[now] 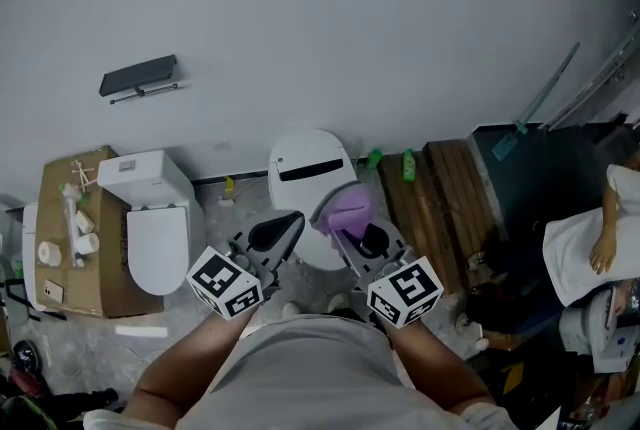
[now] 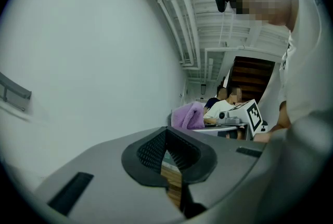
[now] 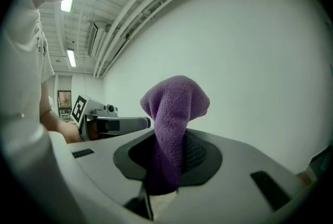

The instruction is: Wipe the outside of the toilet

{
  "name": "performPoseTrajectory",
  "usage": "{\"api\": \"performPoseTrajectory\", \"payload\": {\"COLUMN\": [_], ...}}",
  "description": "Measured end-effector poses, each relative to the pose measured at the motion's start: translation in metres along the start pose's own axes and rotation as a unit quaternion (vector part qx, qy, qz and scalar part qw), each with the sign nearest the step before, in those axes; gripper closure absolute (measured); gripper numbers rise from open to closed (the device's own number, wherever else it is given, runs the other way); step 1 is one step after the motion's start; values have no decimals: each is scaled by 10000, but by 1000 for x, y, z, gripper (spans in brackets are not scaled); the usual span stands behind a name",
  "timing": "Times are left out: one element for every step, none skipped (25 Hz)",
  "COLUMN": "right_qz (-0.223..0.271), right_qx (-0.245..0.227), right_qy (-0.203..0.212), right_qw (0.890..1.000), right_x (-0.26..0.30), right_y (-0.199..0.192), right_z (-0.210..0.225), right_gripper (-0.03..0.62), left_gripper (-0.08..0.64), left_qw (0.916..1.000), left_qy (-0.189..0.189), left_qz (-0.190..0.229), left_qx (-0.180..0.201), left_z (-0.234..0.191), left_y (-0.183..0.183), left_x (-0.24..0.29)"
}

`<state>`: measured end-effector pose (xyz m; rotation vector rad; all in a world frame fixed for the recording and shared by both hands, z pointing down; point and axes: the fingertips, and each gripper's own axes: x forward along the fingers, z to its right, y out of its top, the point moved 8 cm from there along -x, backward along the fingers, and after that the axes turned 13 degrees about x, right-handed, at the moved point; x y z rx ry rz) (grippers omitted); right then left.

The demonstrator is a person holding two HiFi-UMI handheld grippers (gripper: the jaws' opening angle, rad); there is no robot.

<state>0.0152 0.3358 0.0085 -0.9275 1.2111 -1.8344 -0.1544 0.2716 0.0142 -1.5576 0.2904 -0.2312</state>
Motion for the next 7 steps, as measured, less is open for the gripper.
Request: {"api": "performPoseTrajectory", "payload": {"right_qz": [1,0,-4,-10,-15,-19,-24], "right_qx": [3,3,-1,-5,-9,-12,-16], "right_qy": [2,3,5,9,14,21,27], "right_qw": [10000,10000,10000,10000,10000,10000,10000], "right_x": [0,1,2,3,4,5,6], "right_y": [0,0,0,0,0,1,1], "right_z": [-1,-2,-3,-4,-6,-8,-10], "right_gripper": [499,499,499,499,499,499,499], "left_gripper": [554,554,554,554,554,554,554], "left_qw": [10000,10000,10000,10000,10000,10000,10000], "left_qy": [-2,-4,-3,6,19,32,44], "left_qz": [8,18,26,28,26,25,24], "left_qx": [16,33,40,31,13,-6,-26], "left_z": [0,-1,-1,-2,-3,-4,-5], "left_y": [1,2,2,2,2,2,2], "left_x": [-1,-2,-4,-6,-8,-10,-12]}}
